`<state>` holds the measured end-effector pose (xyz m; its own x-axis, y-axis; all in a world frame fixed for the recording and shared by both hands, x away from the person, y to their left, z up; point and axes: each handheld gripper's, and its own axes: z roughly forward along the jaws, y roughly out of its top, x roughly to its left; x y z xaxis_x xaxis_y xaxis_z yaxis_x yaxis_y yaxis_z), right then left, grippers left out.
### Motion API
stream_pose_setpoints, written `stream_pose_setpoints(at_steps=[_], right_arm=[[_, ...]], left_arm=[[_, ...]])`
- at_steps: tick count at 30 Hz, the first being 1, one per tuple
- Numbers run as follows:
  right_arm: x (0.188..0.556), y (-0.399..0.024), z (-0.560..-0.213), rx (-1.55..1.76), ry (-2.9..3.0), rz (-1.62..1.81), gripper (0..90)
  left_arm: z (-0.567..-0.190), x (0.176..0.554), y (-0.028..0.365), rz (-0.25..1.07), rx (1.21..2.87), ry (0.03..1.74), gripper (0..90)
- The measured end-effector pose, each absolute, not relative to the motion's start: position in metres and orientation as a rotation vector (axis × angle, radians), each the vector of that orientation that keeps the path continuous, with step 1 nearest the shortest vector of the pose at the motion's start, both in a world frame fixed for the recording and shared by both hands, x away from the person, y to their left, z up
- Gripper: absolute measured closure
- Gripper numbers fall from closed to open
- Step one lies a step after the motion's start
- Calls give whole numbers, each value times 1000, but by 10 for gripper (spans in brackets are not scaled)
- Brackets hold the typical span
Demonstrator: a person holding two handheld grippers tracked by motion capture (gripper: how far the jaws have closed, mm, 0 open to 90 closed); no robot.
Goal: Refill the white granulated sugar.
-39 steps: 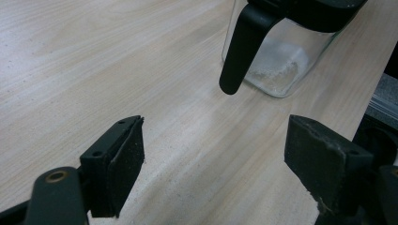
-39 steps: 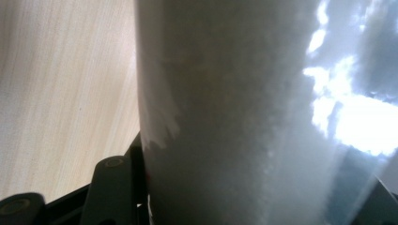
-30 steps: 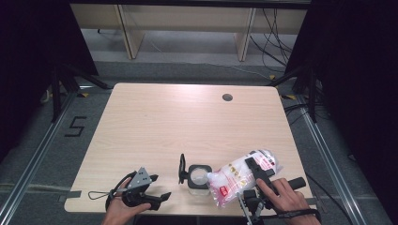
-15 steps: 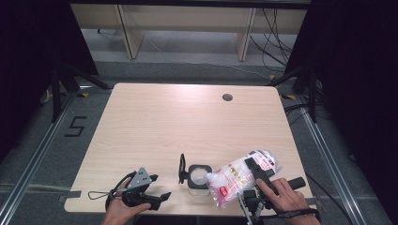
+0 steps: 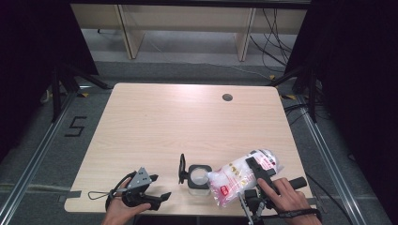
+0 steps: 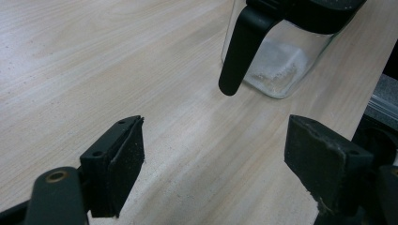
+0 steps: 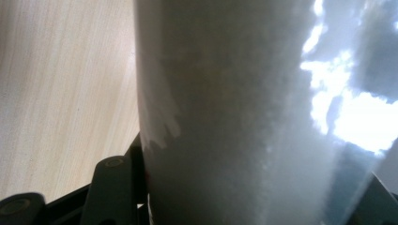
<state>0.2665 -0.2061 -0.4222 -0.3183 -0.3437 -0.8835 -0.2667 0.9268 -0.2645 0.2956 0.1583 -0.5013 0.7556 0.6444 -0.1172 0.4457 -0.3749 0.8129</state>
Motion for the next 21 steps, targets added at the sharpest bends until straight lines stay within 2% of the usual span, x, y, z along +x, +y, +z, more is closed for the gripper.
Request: stream_pose_setpoints(at_steps=[21], right_arm=[[265,-207,-422,-413,1915,-54,438]], left_arm=[[-503,296,157,262,2014,825,199]])
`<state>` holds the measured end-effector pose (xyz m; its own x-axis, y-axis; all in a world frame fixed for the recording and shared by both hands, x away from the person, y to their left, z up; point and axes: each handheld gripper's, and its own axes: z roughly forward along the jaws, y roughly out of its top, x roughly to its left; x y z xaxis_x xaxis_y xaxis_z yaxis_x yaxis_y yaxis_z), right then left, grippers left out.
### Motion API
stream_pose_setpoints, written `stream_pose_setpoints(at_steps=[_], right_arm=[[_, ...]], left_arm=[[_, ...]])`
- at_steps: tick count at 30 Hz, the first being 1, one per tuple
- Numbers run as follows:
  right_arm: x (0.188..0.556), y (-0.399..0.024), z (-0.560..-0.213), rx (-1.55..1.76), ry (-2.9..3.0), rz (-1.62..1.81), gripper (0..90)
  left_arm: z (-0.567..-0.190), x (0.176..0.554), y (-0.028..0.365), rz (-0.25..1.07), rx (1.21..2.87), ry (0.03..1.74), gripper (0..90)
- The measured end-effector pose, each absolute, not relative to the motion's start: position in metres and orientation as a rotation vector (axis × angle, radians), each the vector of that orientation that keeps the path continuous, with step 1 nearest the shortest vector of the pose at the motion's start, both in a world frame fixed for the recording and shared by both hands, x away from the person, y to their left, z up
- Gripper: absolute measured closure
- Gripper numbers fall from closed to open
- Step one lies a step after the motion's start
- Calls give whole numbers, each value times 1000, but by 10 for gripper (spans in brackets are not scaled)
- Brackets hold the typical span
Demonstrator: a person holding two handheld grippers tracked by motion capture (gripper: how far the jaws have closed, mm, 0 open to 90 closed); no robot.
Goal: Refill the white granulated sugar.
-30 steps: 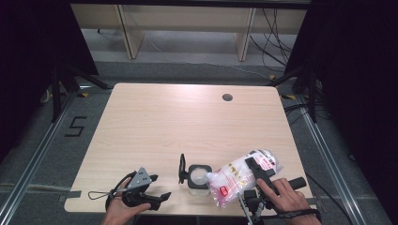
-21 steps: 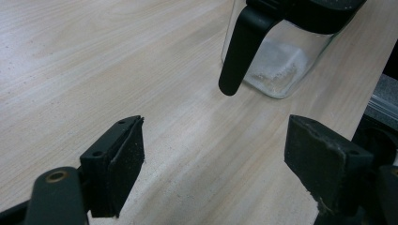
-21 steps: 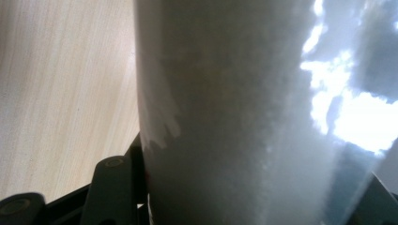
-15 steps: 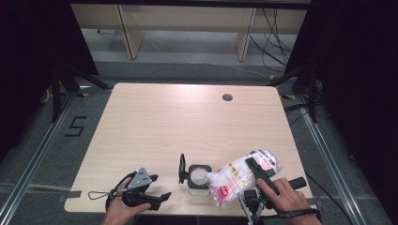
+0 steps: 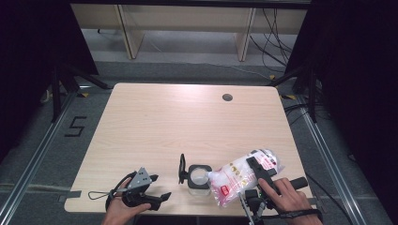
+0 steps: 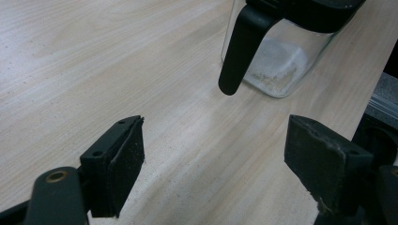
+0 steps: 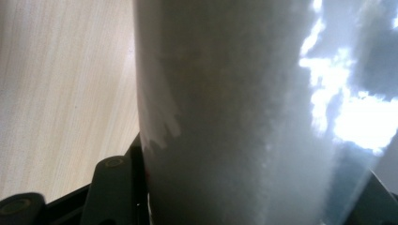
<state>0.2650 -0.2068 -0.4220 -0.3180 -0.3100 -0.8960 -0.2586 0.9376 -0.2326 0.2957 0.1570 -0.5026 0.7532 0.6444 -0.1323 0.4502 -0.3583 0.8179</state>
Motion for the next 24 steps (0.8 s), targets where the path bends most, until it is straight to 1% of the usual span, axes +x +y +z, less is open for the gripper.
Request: stream_pose_setpoints(at_steps=[2,6,9,13,14,15,20,22,24], right_arm=[[263,-207,-423,-386,1921,-64,438],[262,-206,-421,-411,1917,-78,438],[260,-207,-425,-335,1931,-47,438],[260,-206,-423,-355,1929,-64,438],[261,-205,-421,-388,1922,-75,439],[262,-205,-419,-435,1915,-96,438],[262,-204,-421,-424,1910,-80,439],[261,-204,-420,-422,1910,-92,439],[262,-204,-421,-444,1905,-95,439]], left_arm=[[-501,297,159,285,2046,812,199],[-502,297,159,276,2032,815,199],[-501,296,158,274,2034,817,199],[-502,297,158,273,2027,822,199],[-501,296,159,279,2041,815,199],[-502,296,157,269,2020,813,199],[-502,297,158,273,2023,805,199],[-502,296,157,264,2018,835,199],[-502,297,159,276,2034,813,199]])
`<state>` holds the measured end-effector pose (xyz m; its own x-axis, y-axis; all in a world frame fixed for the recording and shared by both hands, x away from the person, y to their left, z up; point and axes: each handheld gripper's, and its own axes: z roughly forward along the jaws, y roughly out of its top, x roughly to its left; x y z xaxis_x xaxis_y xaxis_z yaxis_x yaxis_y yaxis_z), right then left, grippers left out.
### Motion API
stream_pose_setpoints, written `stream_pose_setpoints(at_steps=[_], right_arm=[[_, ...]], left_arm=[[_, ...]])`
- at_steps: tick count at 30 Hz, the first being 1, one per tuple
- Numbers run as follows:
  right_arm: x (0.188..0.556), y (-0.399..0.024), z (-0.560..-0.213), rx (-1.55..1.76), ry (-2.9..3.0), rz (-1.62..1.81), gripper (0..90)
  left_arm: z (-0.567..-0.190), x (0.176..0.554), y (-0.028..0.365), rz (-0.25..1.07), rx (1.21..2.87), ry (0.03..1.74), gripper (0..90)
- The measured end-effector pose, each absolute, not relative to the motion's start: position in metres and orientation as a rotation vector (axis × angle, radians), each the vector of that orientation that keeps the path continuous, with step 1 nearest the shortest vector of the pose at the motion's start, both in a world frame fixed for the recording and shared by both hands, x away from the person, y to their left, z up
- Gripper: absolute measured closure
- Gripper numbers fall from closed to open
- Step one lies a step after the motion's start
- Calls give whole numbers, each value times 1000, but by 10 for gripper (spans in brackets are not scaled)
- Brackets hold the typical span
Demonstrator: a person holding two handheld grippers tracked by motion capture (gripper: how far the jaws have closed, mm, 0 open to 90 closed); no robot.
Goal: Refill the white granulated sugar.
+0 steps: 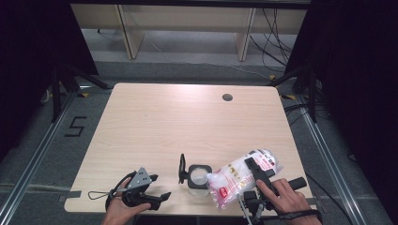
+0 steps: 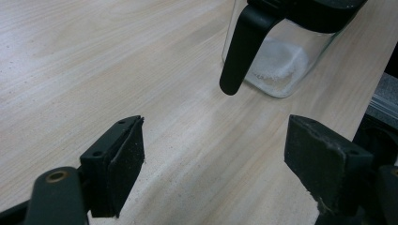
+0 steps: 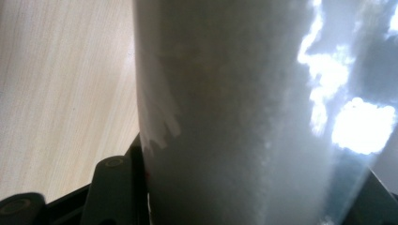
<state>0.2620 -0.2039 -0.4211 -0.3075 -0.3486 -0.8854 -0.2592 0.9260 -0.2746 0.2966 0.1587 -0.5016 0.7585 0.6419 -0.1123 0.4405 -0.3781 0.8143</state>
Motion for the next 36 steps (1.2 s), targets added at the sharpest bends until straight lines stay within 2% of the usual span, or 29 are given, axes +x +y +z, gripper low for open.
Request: stream_pose_setpoints(at_steps=[36], right_arm=[[260,-205,-422,-400,1915,-75,440]], left_arm=[[-501,296,159,275,2034,815,199]])
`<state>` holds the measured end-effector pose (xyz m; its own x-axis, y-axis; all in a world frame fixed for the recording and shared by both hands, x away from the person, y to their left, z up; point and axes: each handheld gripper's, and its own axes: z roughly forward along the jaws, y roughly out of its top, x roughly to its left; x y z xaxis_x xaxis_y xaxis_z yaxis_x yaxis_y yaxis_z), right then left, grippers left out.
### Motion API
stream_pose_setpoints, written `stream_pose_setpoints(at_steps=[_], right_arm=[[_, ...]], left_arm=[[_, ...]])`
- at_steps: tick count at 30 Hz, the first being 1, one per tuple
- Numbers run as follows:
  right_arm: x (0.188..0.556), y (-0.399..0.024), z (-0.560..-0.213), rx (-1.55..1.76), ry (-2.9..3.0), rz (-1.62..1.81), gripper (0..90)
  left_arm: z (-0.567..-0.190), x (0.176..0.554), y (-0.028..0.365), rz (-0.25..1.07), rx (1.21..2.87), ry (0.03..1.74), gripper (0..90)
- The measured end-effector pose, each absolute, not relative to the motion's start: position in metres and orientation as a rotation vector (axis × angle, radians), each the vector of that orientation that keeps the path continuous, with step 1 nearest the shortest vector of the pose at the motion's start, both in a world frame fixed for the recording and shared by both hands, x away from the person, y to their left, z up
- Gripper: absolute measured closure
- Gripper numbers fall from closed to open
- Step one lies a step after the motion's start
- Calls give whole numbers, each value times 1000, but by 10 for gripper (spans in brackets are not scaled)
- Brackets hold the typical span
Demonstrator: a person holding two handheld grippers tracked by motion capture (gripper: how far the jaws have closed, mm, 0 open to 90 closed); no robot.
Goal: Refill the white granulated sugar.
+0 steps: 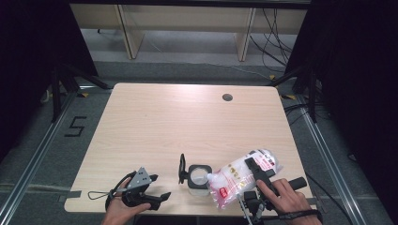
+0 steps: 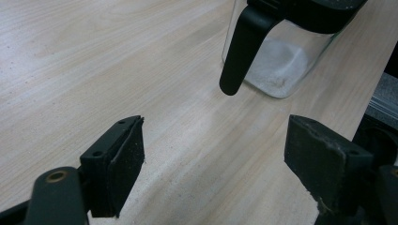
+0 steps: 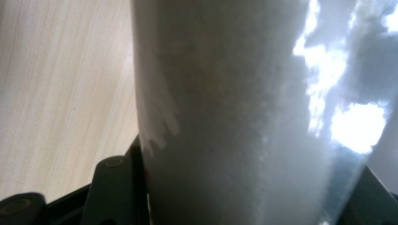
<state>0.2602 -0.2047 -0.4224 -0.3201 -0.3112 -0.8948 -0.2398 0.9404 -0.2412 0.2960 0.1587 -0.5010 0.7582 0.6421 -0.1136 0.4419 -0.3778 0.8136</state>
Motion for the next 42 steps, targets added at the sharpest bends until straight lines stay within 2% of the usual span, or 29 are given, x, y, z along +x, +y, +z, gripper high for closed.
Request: stream_pose_setpoints(at_steps=[42], right_arm=[[263,-206,-418,-468,1888,-59,441]], left_arm=[[-501,296,160,261,2039,826,199]])
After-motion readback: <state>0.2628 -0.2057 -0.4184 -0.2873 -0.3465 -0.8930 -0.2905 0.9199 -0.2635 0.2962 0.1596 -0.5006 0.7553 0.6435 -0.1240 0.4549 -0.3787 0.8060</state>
